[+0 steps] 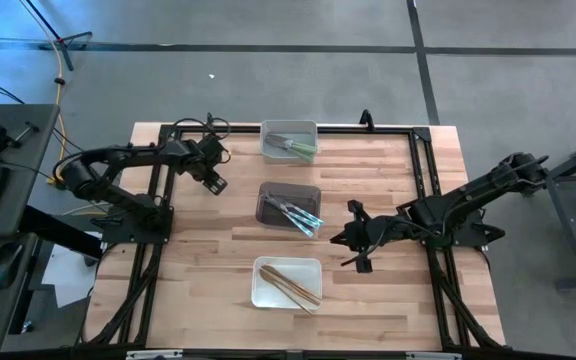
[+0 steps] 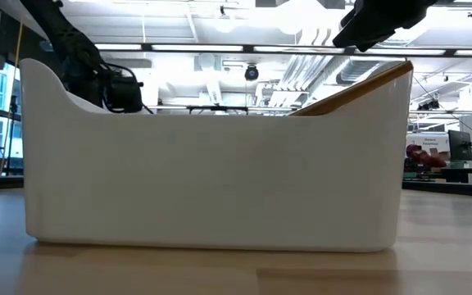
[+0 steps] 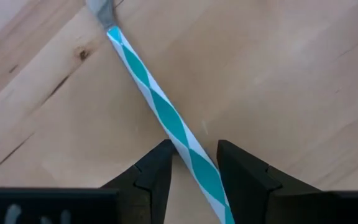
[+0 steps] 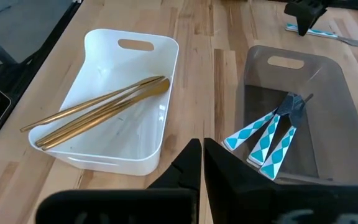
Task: Sort silverware by color (type)
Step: Put the blue patterned knife into the black bin
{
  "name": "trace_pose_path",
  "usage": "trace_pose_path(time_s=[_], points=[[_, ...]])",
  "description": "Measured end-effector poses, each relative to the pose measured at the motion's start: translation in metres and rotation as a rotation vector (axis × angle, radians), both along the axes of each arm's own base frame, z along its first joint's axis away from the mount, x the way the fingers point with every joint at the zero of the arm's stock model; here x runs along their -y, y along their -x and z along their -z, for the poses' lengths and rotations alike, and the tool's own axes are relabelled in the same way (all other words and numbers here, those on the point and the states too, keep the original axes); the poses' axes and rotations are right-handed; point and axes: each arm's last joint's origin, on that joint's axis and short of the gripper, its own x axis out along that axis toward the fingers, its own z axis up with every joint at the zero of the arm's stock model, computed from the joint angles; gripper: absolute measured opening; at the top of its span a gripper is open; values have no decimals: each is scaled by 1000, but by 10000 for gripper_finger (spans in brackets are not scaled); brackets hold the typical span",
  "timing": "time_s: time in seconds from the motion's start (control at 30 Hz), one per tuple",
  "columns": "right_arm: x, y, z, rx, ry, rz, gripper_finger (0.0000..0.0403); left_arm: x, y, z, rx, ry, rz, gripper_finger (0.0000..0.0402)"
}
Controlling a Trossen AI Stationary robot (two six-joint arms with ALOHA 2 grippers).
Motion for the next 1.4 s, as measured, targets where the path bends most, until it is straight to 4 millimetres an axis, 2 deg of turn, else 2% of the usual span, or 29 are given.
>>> trace_pose_path(time_s=[0.1, 0.3, 0.57, 0.8, 0.93, 1.03, 1.27, 1.4], points=[[0, 0, 0, 0, 0, 0, 0, 0, 0, 3, -17, 14, 35, 103], [0, 0, 0, 2, 37, -25, 0, 2, 0, -3, 27, 9, 70, 22], [1, 0, 1, 0, 81, -1, 0, 7, 6, -26, 112, -58, 44, 22], [5, 0, 1, 15, 166, 83, 0, 21, -3, -52, 512, -53, 70, 22], [7, 0, 0, 34, 227, 121, 0, 33, -7, -58, 747, -94, 90, 22], [10, -6, 1, 118, 215, 172, 0, 42, -10, -56, 928, -152, 103, 22], [35, -15, 35, 352, 32, 221, 7, 66, -13, -56, 1365, -279, 214, 22], [54, -26, 51, 450, -58, 256, 45, 83, -18, -67, 1551, -342, 325, 22]])
